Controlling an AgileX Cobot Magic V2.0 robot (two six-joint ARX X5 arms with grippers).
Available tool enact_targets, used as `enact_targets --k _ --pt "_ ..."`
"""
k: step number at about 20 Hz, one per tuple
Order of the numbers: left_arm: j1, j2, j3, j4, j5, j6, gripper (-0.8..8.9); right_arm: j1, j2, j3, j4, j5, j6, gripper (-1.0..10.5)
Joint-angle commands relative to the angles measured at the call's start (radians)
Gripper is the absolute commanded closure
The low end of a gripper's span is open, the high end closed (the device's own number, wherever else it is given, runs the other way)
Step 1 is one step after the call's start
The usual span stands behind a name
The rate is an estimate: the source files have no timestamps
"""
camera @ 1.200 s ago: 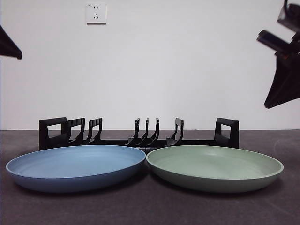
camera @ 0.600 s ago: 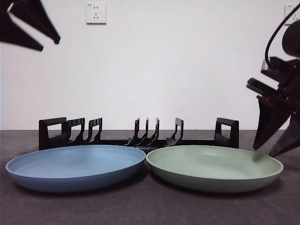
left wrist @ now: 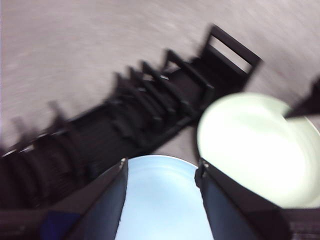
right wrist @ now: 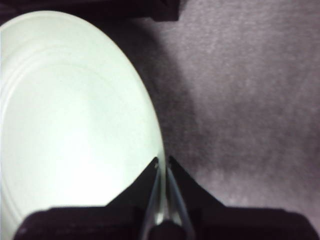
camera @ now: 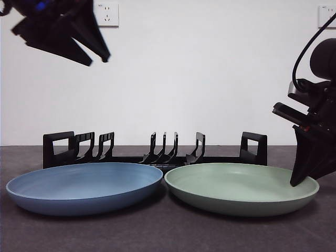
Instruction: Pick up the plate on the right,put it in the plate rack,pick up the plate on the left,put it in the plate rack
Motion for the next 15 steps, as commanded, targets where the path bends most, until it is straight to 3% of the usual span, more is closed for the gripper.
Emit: enact_targets --k 1,6,9,11,15 --pt "-0.048 0.009 -0.003 0.003 0.003 0.105 5.78 -0.002 -0.040 0.002 -0.008 0.074 0.018 9.6" --pt "-0.208 0.009 -0.003 -0.001 -0.013 0.416 5.53 0.000 -0.195 0.013 -0.024 0.066 0.081 9.6" --pt "-0.337 0.009 -0.003 -0.014 -0.119 0.610 4.74 0.019 -0.217 0.098 -0.164 0.054 0.082 9.6" --pt "-0.423 0.014 -0.003 -0.014 -0.218 0.673 4.63 0.039 -0.217 0.150 -0.220 0.004 0.065 9.6" --pt "-0.496 0.032 -0.003 -0.032 -0.252 0.679 4.63 0.091 -0.217 0.216 -0.286 -0.034 0.066 9.6"
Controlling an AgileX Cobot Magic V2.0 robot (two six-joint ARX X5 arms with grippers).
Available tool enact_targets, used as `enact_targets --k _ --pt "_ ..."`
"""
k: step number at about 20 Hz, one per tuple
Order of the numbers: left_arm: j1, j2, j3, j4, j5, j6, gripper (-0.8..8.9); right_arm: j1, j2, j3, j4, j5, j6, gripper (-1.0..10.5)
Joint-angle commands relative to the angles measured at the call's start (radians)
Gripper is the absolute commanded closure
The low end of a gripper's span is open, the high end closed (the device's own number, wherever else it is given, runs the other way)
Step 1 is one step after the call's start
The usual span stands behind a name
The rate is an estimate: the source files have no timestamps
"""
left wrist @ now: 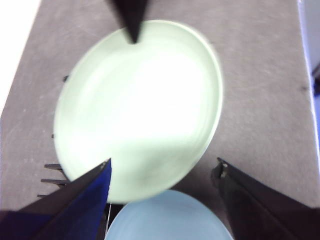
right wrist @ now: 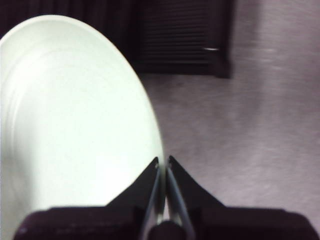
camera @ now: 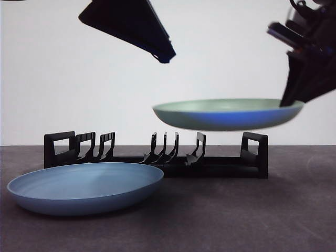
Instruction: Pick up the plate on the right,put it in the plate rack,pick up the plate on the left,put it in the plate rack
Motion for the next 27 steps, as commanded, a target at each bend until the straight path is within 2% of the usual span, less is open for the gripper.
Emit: enact_targets --k 1,3,10,12,15,24,25,27 --pt "-0.019 0.021 -0.003 -0.018 -0.009 0.023 4.66 0.025 0.002 0.019 -0.018 -0.049 0.000 9.6" --pt "-0.029 0.045 -0.003 -0.037 -0.009 0.023 4.68 0.038 0.002 0.027 -0.036 -0.106 0.002 9.6" --pt "-0.082 0.138 -0.003 -0.092 -0.008 0.022 4.80 0.060 0.002 0.027 -0.074 -0.111 -0.001 9.6" --pt "-0.092 0.147 -0.003 -0.094 -0.008 0.021 6.21 0.060 0.002 0.027 -0.074 -0.157 -0.001 9.6" --pt "-0.096 0.153 -0.003 -0.103 -0.009 0.021 8.24 0.060 0.002 0.027 -0.074 -0.180 -0.002 9.6" --pt "-0.096 0.153 -0.003 -0.108 -0.006 0.018 8.23 0.058 -0.002 0.029 -0.058 -0.180 -0.018 9.4" --pt "-0.096 0.153 -0.003 -0.107 -0.006 0.017 8.23 0.058 -0.007 0.029 -0.052 -0.179 -0.030 9.0" --pt "-0.100 0.153 -0.003 -0.105 -0.008 0.006 8.22 0.057 -0.026 0.030 -0.016 -0.178 -0.034 6.6"
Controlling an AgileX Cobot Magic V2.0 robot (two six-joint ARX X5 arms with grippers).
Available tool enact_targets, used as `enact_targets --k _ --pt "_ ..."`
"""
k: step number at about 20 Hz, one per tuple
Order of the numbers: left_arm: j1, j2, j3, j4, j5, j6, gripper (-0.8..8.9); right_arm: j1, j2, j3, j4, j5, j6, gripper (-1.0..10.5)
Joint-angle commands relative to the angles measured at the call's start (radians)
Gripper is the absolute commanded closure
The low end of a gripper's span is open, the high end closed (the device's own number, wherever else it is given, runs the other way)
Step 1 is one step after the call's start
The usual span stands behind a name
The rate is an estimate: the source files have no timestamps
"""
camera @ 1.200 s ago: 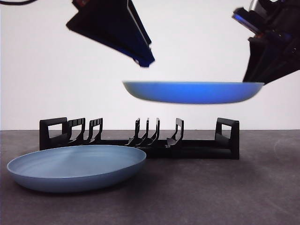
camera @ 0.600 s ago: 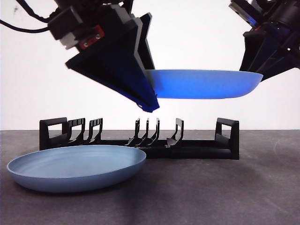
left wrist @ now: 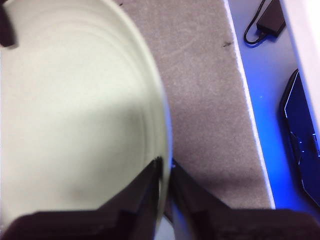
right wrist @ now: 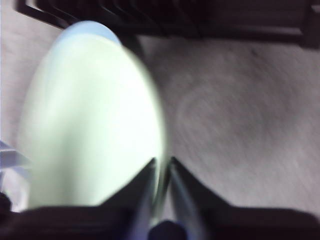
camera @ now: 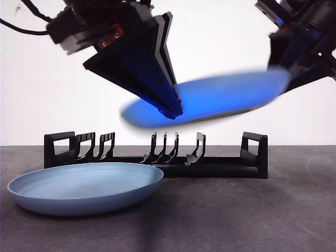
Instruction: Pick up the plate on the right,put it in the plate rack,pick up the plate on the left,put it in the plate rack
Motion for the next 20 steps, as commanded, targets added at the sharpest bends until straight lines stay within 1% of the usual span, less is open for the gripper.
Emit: enact_targets --k 1,4,5,6,7,8,9,10,12,14,18,20 --pt "0.000 0.009 -0.004 0.002 -0.003 -0.061 8.22 0.000 -0.039 0.009 0.050 -0.011 -0.018 6.2" --pt "0.000 0.005 -0.004 0.063 -0.018 -0.145 8.22 0.000 -0.113 0.009 0.171 -0.003 0.008 6.3" --pt "0.001 0.002 -0.003 0.092 -0.060 -0.179 8.23 -0.001 -0.144 0.009 0.227 0.010 0.024 6.3" --pt "0.003 -0.008 -0.002 0.115 -0.120 -0.217 8.22 -0.001 -0.179 0.009 0.282 0.054 0.045 6.3" --pt "0.008 -0.018 0.000 0.140 -0.175 -0.252 8.23 -0.001 -0.216 0.009 0.330 0.121 0.051 6.3" --pt "0.018 -0.034 0.006 0.148 -0.209 -0.294 8.23 -0.001 -0.251 0.009 0.369 0.189 0.057 6.3" --pt "0.036 -0.048 0.018 0.150 -0.214 -0.335 8.23 -0.001 -0.285 0.009 0.398 0.253 0.057 6.3" --pt "0.062 -0.064 0.032 0.150 -0.212 -0.375 8.23 -0.001 -0.312 0.009 0.420 0.299 0.056 6.3" --pt "0.134 -0.090 0.063 0.153 -0.200 -0.430 8.23 -0.001 -0.354 0.009 0.441 0.359 0.056 6.3" --pt "0.218 -0.101 0.087 0.164 -0.109 -0.459 8.23 -0.001 -0.373 0.009 0.443 0.363 0.056 6.3" --pt "0.380 -0.101 0.129 0.172 0.117 -0.532 8.23 -0.001 -0.375 0.009 0.434 0.360 0.056 6.3" --pt "0.463 -0.101 0.130 0.219 0.220 -0.583 8.23 -0.001 -0.373 0.009 0.424 0.360 0.056 6.3"
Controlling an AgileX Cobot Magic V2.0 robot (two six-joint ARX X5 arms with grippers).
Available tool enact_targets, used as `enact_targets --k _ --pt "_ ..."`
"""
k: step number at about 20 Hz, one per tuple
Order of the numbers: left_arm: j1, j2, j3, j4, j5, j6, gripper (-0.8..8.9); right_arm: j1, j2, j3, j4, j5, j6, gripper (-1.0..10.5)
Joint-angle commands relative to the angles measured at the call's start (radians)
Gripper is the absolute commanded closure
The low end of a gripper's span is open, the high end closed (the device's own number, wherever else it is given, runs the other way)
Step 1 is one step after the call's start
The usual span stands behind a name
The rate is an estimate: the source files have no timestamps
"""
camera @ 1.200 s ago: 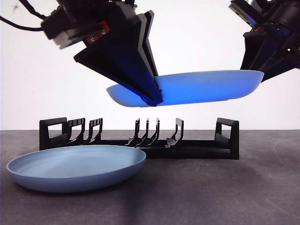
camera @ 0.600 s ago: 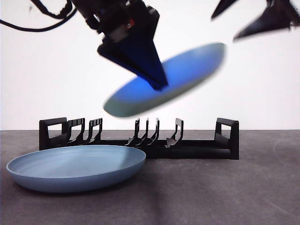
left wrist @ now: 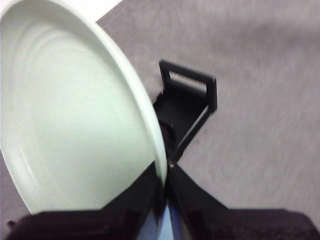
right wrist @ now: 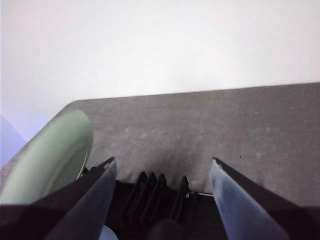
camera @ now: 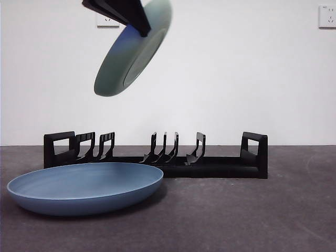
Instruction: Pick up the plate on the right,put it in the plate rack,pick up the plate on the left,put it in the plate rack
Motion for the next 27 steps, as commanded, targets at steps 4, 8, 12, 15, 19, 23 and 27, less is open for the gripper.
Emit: enact_targets --k 4,8,12,15,19,23,27 --pt "0.225 0.004 0.005 0.126 0.247 -0.208 8.23 0.000 0.010 0.000 -0.010 0.004 0.009 6.3" --pt "0.371 0.028 0.005 0.223 0.503 -0.323 8.23 0.000 0.010 0.000 -0.010 0.004 0.009 6.3" --pt "0.467 0.066 0.005 0.271 0.615 -0.385 8.23 0.001 0.011 0.000 -0.010 0.003 0.009 6.3" --pt "0.512 0.098 0.005 0.279 0.669 -0.394 8.23 0.001 0.014 0.000 -0.011 0.003 0.009 6.3" --pt "0.541 0.128 0.005 0.278 0.667 -0.389 8.23 0.001 0.021 0.000 -0.011 0.003 0.009 6.3" --pt "0.547 0.153 0.005 0.278 0.676 -0.385 8.23 0.001 0.023 0.000 -0.011 0.003 0.009 6.3" --pt "0.547 0.197 0.005 0.278 0.689 -0.384 8.23 0.001 0.028 0.000 -0.011 0.003 0.009 6.3"
